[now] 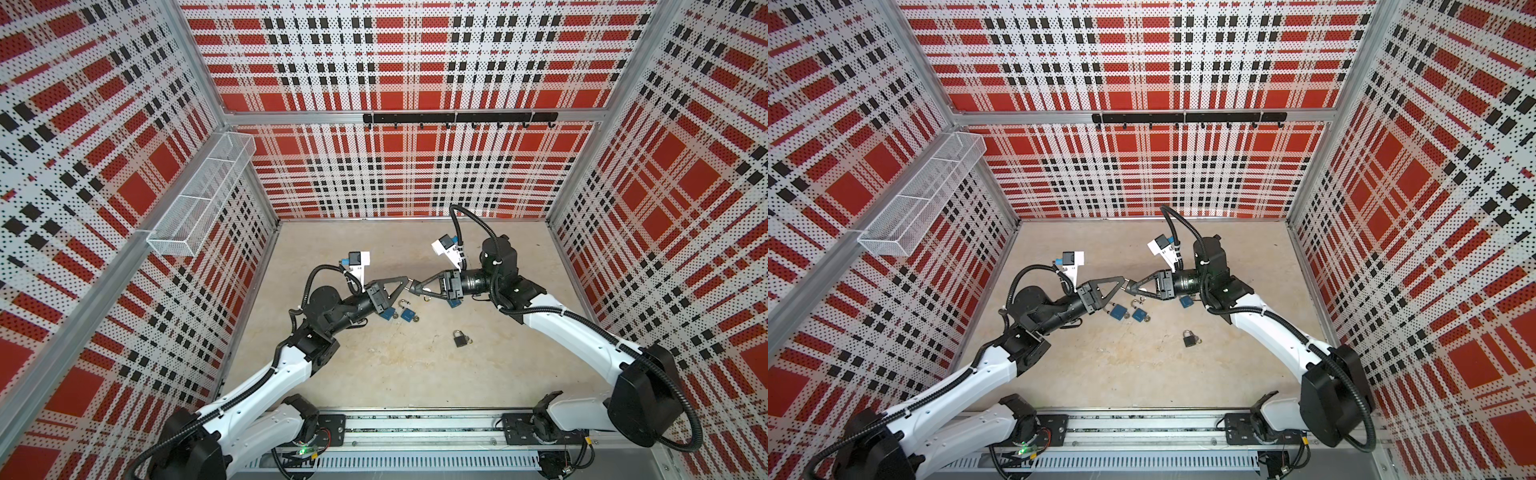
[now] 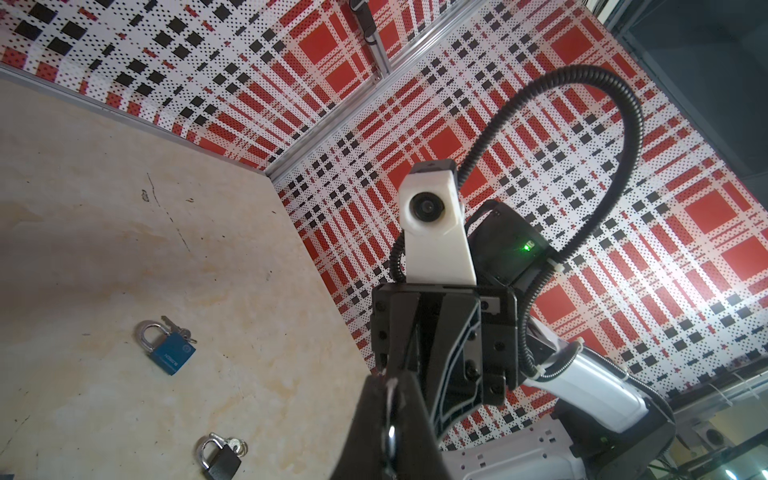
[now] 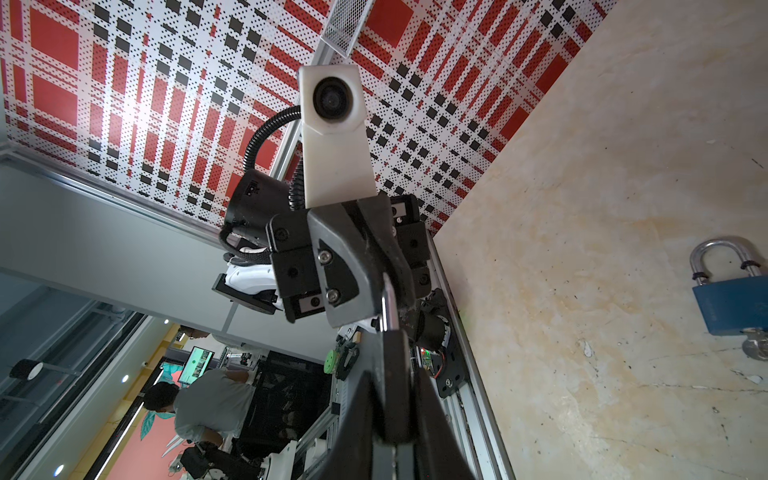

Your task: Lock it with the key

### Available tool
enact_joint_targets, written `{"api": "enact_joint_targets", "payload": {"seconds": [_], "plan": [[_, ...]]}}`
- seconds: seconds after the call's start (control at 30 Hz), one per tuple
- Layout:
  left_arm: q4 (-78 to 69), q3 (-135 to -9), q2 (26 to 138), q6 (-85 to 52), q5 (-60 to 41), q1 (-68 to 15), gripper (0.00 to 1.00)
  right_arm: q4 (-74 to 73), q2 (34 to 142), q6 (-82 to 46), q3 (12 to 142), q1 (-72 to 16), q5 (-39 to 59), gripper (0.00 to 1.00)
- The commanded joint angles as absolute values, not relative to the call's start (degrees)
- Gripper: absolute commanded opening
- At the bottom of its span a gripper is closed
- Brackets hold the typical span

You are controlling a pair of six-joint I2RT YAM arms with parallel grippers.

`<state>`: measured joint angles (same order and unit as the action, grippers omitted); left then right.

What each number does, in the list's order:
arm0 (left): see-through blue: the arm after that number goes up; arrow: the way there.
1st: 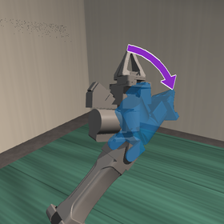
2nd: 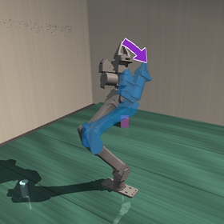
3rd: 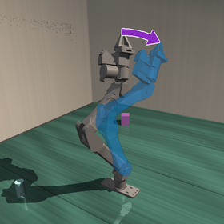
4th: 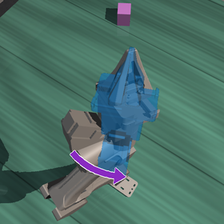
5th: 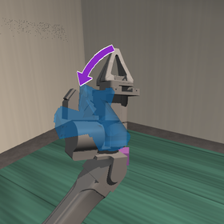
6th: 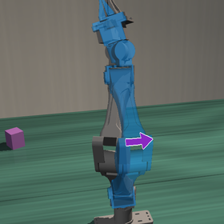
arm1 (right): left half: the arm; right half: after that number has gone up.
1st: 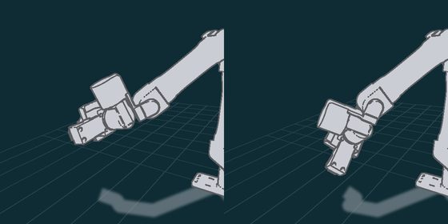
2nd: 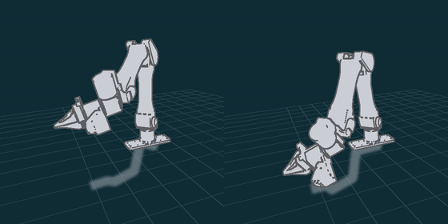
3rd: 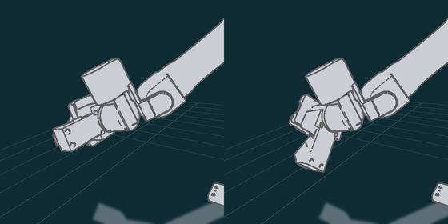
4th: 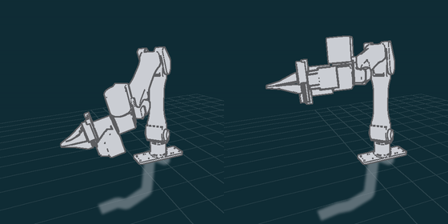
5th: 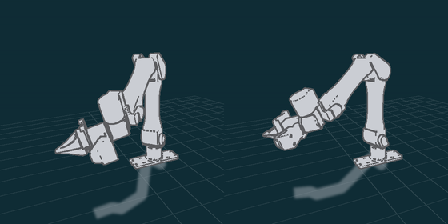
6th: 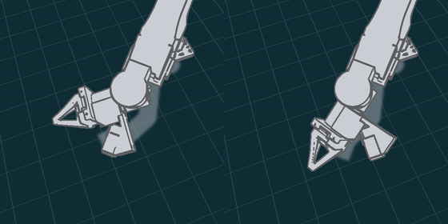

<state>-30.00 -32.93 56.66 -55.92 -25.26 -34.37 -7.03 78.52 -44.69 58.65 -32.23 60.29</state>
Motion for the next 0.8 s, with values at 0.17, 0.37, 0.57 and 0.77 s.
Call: {"api": "enact_joint_targets", "payload": {"seconds": [0.17,0.37,0.57,0.77], "plan": [[-28.1,-30.3,59.7,-57.6,-32.1,-41.6,0.0,-20.5,81.0,-45.9,61.5,-33.8,57.2,0.0],[-28.4,-30.2,60.0,-57.6,-31.6,-42.4,0.0,-20.7,81.4,-45.7,61.8,-33.8,57.1,0.0],[-28.2,-31.8,59.6,-57.5,-34.4,-39.6,0.0,-17.0,81.0,-43.1,61.9,-34.0,56.7,0.0],[-25.4,-35.7,59.3,-57.6,-39.8,-34.0,0.05,-10.1,79.4,-38.5,62.5,-34.3,55.5,0.0]]}}
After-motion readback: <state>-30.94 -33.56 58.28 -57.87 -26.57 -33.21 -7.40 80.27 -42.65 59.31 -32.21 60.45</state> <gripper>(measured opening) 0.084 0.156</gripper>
